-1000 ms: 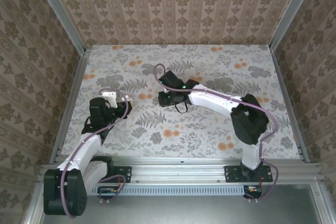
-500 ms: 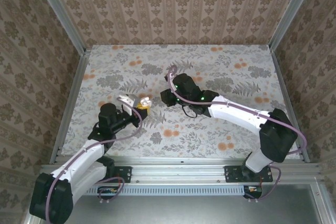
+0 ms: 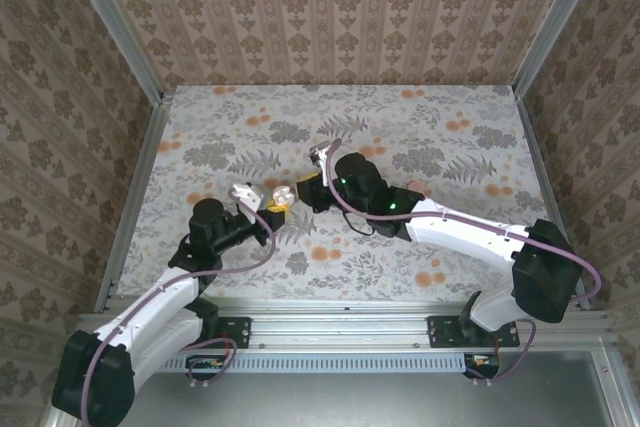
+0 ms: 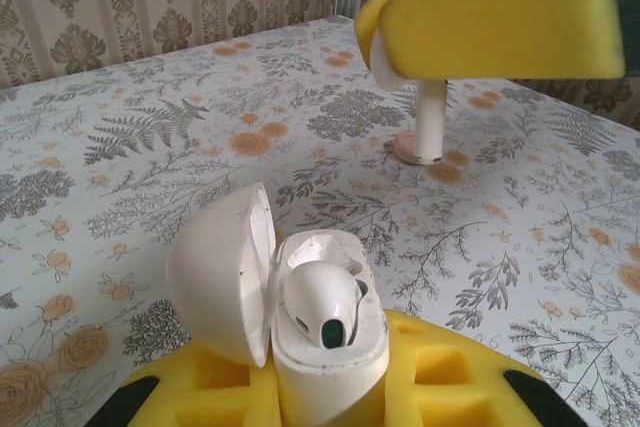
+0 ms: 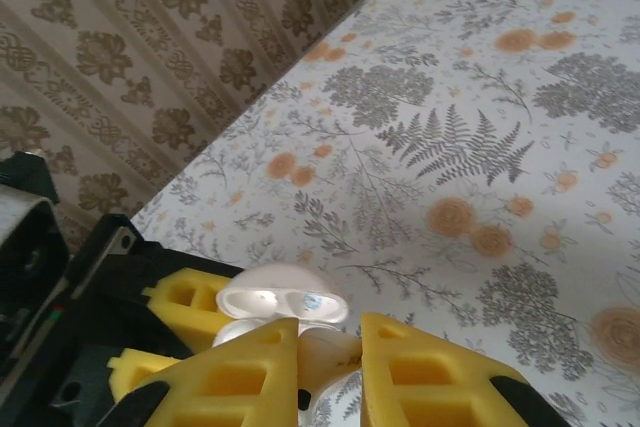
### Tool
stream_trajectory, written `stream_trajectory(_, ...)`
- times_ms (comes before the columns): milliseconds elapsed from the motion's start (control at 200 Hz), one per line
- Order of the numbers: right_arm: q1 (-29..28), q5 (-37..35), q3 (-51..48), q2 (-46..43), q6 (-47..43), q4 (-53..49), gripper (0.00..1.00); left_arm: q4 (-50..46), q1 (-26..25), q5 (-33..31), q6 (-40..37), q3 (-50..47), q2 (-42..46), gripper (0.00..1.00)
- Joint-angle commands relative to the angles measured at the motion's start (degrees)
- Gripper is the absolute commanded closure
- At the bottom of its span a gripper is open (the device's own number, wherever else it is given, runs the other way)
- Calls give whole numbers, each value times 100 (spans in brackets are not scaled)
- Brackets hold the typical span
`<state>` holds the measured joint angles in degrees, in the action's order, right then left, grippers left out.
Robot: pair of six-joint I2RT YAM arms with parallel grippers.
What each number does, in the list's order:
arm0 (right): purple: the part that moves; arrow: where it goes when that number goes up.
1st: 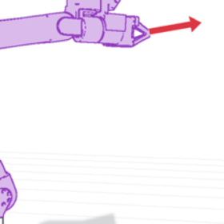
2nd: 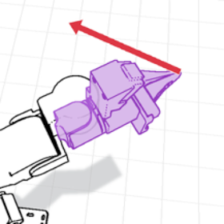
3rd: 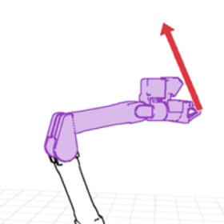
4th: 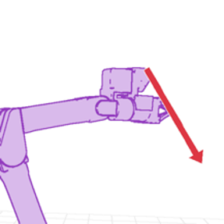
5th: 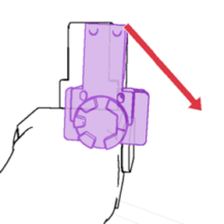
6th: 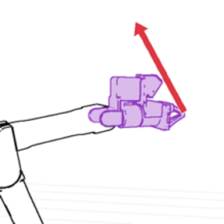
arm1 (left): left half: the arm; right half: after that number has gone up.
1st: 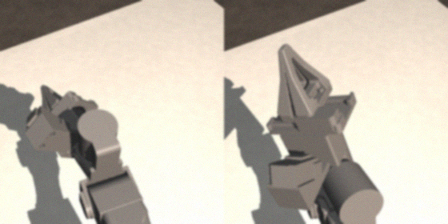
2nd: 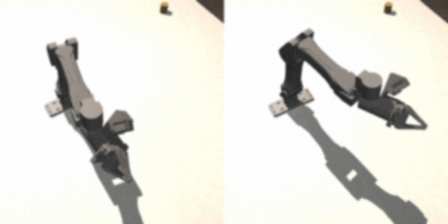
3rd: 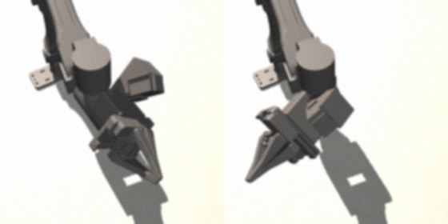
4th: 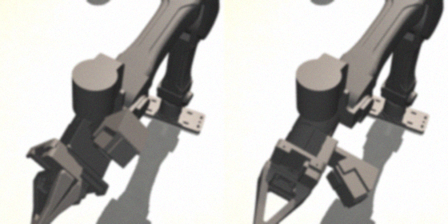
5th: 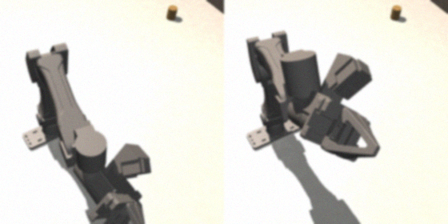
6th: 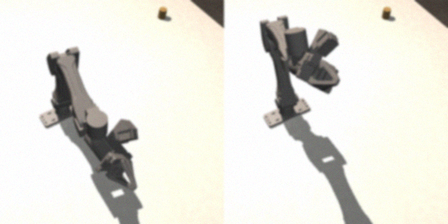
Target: Insert the wireless bluetooth earbuds into the charging case
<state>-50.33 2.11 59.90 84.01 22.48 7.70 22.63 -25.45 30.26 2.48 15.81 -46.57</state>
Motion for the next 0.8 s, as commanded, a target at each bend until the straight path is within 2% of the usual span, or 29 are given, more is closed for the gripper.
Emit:
stream_trajectory(0,-73,10,0,94,22,426,82,54,-26,38,-152,45,153,87)
stream_trajectory(545,-211,44,115,459,200,687,82,86,-203,-130,-83,19,196,87)
stream_trajectory(795,-251,48,112,412,186,451,83,92,-202,-353,-68,-51,328,87)
